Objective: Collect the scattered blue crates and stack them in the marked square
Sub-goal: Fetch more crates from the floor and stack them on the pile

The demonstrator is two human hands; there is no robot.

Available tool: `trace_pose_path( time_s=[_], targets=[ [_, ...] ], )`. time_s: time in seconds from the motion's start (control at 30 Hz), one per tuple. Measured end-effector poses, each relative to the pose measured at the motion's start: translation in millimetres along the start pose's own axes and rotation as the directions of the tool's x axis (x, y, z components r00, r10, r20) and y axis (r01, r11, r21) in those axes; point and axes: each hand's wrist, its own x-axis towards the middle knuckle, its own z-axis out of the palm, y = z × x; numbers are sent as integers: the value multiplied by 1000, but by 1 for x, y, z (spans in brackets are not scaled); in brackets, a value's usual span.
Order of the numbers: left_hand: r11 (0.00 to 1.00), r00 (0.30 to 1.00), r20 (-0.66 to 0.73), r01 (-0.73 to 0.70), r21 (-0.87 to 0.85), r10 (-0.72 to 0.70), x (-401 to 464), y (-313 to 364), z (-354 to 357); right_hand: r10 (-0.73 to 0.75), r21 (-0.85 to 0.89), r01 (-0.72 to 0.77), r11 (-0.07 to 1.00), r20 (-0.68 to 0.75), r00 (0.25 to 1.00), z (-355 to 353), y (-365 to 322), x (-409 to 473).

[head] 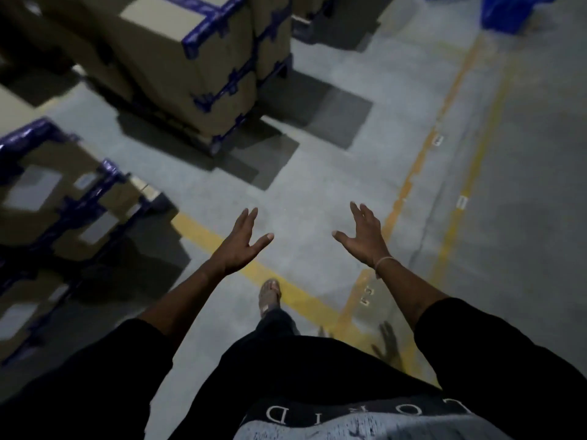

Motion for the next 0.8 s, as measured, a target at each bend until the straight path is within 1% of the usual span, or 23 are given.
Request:
trace_pose_path(
  time_s=[0.1, 0.2, 0.27, 0.4, 0.5, 0.67, 0.8],
  targets=[
    [997, 995, 58, -77, 8, 76, 69, 26, -25, 93, 25, -92, 995, -53, 994, -27, -2, 29],
    [977, 970, 157, -199, 81, 184, 146, 58, -49, 183, 69, -175, 982, -149, 972, -57, -2, 65],
    [966, 962, 168, -236, 104, 217, 168, 70, -58, 184, 71, -174, 982, -176, 967, -67, -4, 74],
    [942, 922, 266, -318, 110, 280, 237, 109, -67, 290, 145, -262, 954, -231, 929, -86, 7, 104],
    [933, 908, 292, -344, 106, 302, 289, 135, -68, 349, 185, -310, 932, -242, 905, -106, 18, 132],
    [913, 880, 333, -394, 111, 339, 369, 171, -62, 391, 210, -343, 915, -261, 883, -141, 40, 193],
    [893, 871, 339, -424, 150, 356, 452, 206, -58, 381, 226, -325, 918, -287, 879, -183, 61, 265]
  ],
)
